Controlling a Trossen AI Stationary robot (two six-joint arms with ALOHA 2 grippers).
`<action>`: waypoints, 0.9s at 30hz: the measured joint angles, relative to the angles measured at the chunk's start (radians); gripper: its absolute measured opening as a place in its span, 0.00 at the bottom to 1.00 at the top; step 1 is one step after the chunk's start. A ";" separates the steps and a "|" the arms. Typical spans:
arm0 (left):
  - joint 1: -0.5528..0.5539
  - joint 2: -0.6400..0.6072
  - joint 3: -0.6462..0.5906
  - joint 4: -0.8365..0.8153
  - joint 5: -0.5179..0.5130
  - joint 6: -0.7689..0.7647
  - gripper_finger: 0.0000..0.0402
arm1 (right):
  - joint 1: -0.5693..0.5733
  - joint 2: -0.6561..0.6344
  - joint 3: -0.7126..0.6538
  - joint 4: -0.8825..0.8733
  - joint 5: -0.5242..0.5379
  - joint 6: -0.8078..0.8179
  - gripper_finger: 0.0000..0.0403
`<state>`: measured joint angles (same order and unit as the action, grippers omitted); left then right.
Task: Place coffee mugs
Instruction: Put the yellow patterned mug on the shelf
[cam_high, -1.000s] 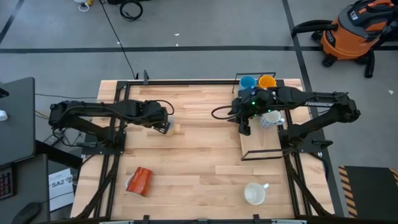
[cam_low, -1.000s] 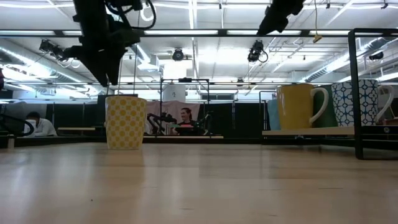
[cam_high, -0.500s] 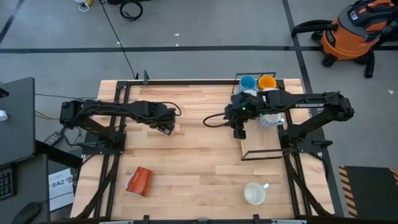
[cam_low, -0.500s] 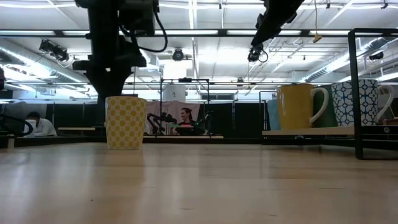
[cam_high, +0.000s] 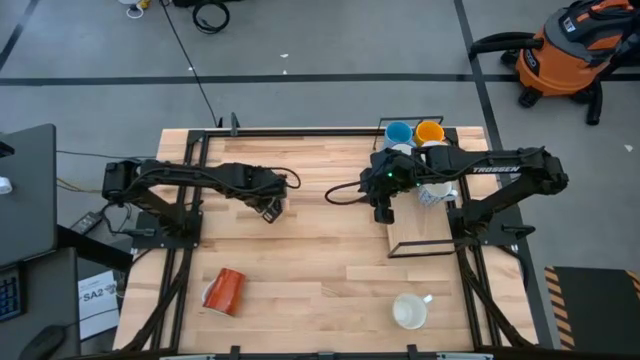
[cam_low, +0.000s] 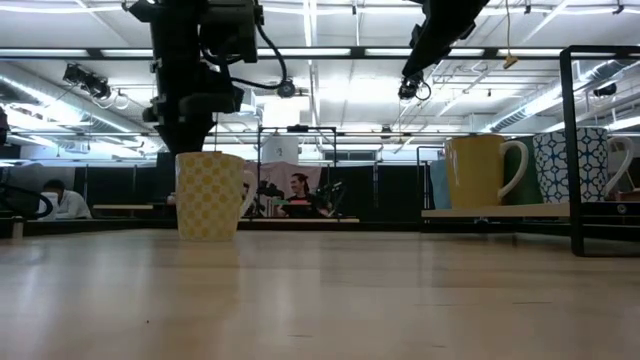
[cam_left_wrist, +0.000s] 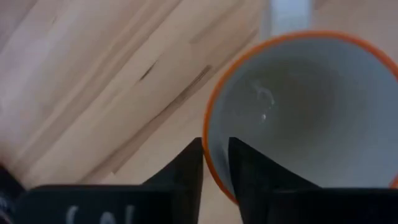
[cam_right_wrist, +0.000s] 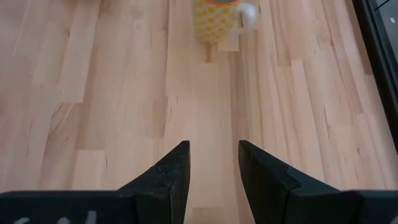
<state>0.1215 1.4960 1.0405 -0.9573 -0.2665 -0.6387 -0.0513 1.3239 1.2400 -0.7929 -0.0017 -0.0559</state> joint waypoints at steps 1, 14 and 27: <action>0.000 0.000 0.000 0.014 0.000 0.033 0.17 | 0.000 0.000 0.000 0.000 0.000 0.000 0.35; -0.001 0.000 -0.001 0.225 0.129 0.599 0.10 | 0.000 0.000 0.000 0.022 0.000 0.000 0.35; -0.001 -0.002 0.000 0.253 0.224 0.948 0.09 | 0.000 -0.001 0.000 0.023 0.000 0.000 0.35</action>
<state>0.1204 1.4944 1.0405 -0.7040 -0.0429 0.3096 -0.0517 1.3231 1.2400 -0.7704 -0.0017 -0.0555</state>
